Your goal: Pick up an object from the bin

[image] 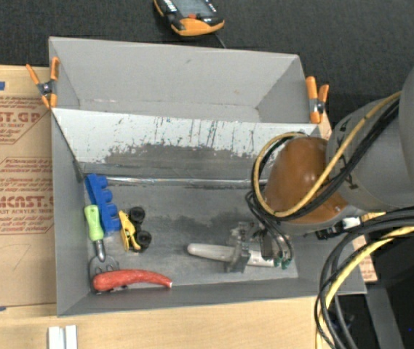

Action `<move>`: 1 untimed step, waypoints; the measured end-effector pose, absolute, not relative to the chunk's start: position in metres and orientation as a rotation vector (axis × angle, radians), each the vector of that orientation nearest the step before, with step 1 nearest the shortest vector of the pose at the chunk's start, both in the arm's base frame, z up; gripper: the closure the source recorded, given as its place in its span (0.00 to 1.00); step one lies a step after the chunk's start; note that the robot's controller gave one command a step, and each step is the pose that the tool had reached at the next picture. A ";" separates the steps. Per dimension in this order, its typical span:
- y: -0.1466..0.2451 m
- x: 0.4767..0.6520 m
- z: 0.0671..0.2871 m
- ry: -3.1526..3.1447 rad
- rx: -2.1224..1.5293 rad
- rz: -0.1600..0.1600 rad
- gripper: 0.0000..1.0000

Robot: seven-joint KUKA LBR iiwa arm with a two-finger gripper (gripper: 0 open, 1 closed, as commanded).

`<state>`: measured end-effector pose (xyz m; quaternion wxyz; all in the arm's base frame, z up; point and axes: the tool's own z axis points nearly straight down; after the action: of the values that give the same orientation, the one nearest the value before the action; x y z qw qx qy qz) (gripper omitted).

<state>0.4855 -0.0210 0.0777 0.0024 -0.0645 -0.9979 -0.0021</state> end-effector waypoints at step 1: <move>-0.021 0.486 0.093 -3.132 -0.203 -0.007 1.00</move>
Offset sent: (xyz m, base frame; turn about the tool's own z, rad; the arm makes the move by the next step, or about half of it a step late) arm 0.0007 -0.0001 0.0873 0.0004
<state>0.4860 -0.0209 0.0926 0.0016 -0.0648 -0.9979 -0.0023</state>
